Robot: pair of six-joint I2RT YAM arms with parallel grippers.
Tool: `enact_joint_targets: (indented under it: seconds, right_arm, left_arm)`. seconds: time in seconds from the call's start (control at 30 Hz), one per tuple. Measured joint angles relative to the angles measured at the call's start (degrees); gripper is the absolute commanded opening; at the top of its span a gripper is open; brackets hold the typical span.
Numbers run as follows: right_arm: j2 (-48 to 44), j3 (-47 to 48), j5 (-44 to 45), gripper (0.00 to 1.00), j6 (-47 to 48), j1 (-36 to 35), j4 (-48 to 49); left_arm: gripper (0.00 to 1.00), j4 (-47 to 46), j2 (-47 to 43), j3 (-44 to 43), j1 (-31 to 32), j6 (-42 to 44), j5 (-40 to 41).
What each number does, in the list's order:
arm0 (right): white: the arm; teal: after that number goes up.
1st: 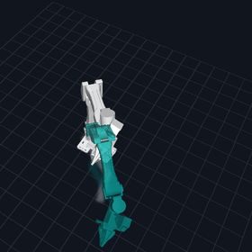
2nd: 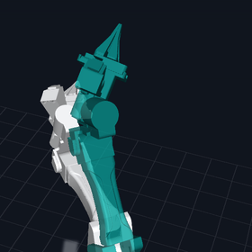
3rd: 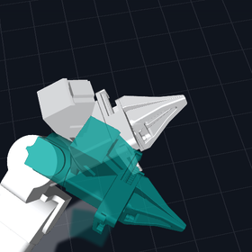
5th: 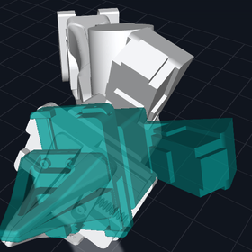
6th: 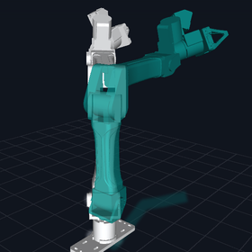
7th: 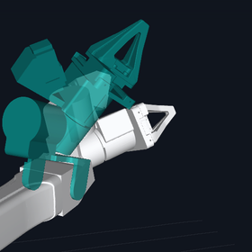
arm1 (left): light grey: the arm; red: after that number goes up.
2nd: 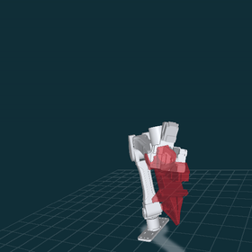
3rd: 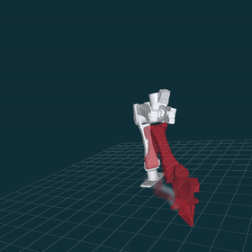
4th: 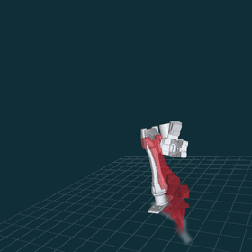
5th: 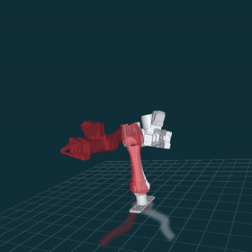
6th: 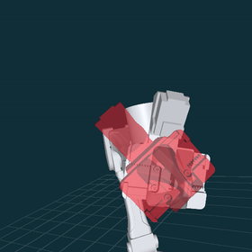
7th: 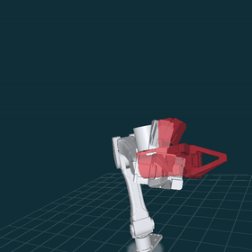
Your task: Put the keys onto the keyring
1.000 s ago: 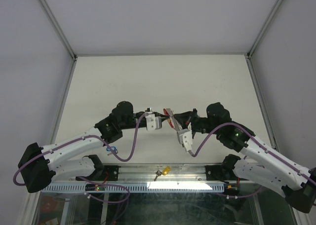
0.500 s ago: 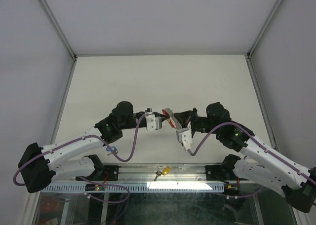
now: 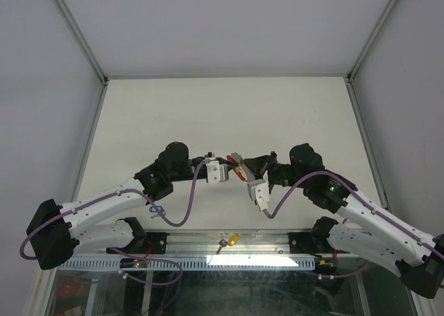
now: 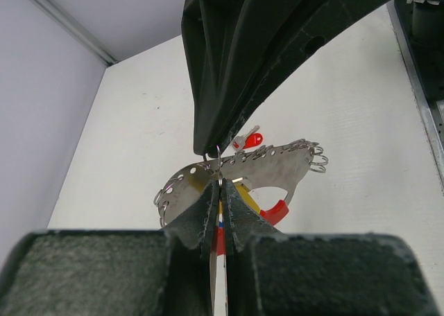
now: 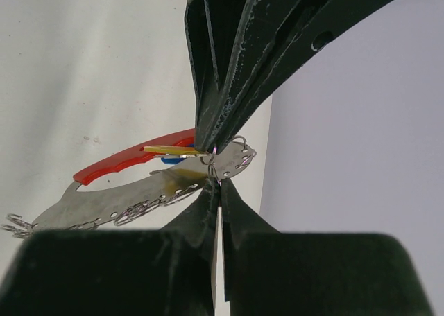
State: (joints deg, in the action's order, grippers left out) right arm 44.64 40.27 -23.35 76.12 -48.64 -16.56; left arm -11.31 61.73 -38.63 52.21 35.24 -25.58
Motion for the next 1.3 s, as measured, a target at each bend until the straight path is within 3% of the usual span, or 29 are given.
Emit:
enact_joint_targets:
  seconds: [1.3]
  right_arm:
    - [0.7,0.0,-1.1,0.0,-1.3,-0.1,-1.2]
  left_arm:
    - [0.0,1.5,0.0,0.0,0.0,0.1,0.2]
